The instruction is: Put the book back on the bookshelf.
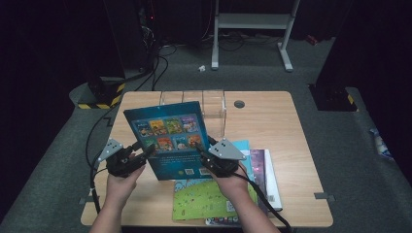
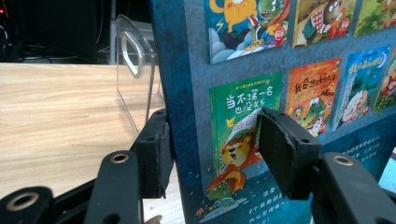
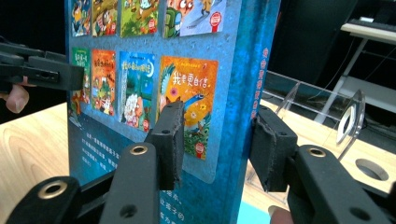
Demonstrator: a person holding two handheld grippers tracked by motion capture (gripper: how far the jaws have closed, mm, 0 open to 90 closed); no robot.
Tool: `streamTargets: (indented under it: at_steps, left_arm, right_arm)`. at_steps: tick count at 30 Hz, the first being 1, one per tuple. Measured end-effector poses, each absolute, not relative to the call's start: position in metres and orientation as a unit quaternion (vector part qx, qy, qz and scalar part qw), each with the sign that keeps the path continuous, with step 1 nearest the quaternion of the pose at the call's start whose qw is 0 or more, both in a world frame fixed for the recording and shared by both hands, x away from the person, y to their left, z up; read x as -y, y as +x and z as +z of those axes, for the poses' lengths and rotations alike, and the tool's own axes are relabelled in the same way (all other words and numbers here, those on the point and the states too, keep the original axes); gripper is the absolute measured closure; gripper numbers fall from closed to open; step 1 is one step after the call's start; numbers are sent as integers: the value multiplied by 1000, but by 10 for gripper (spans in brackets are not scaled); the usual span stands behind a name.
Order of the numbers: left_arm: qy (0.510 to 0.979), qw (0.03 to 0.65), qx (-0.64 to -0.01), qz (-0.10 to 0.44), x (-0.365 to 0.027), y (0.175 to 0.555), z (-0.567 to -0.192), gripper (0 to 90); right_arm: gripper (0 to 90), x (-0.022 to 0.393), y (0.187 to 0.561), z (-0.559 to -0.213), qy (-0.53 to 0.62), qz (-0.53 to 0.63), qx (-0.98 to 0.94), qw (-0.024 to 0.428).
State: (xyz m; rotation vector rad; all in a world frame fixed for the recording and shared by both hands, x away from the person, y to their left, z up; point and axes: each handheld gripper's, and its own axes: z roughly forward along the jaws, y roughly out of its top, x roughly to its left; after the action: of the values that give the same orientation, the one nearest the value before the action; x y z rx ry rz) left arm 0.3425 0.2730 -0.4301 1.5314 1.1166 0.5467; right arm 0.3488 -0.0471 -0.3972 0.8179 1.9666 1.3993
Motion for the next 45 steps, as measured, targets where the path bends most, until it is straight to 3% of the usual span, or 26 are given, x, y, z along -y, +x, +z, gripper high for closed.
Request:
streamTargets:
  at_steps: [28,45]
  left_arm:
    - [643,569,-441,263,-266,350,-434,459]
    - [634,585,-433,262,-269,336,-439,435]
  right_arm:
    - [573,50,355,-393,300,525,-733,313]
    - [499,56,333,-401,273,536,-744,292]
